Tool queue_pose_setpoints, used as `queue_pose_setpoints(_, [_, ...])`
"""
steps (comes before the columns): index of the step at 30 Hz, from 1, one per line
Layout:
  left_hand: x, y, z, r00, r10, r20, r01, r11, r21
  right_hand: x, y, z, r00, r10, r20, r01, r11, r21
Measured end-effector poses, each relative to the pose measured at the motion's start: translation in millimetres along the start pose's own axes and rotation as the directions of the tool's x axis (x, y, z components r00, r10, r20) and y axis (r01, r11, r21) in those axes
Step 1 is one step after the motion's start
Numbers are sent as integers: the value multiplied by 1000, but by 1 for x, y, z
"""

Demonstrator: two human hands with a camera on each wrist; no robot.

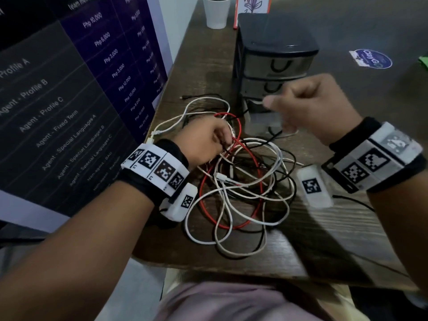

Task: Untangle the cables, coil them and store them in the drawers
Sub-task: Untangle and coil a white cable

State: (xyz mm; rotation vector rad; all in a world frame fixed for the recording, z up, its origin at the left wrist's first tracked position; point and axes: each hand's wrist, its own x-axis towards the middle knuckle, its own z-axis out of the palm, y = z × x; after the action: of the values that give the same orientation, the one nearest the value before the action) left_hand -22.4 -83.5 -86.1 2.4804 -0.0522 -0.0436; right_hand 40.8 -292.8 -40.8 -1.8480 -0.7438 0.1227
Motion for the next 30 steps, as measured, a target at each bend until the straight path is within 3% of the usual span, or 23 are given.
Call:
queue_pose_setpoints(3, [12,-8,-3,983,-47,-176,42,999,-34,-7,1,-1,985,-5,171,-7,998,69])
queue_pose_setpoints(7, [23,-11,-5,994,-95,-49,101,984,146,-8,-1,-2,963,-62,263,18,986,168])
queue_pose_setpoints(9, [27,-11,-5,995,-70,-70,81,982,171,-8,0,-4,952,-55,300,11,989,146])
queue_pose_setpoints(14, [34,-7,-17,961,45,-273,-32,998,54,-5,2,-4,970,59,234,-50,998,-43])
queue_pose_setpoints(18, [28,10,-19,947,194,-255,-224,970,-91,2,3,3,990,68,126,-49,988,-148])
queue_pose_setpoints(22, [22,19,-25,940,238,-245,-302,915,-268,5,-5,13,993,52,110,-34,987,-159])
queue_pose_setpoints(25, [25,3,-34,972,111,-206,-172,936,-308,5,-10,14,996,83,28,-78,987,-143])
queue_pose_setpoints(28, [33,-33,-37,970,-114,-213,99,992,-76,0,-11,13,995,99,-2,-97,976,-196])
queue_pose_setpoints(30, [36,-52,-34,958,-228,-173,250,961,116,-2,-9,12,990,138,-4,-136,973,-188])
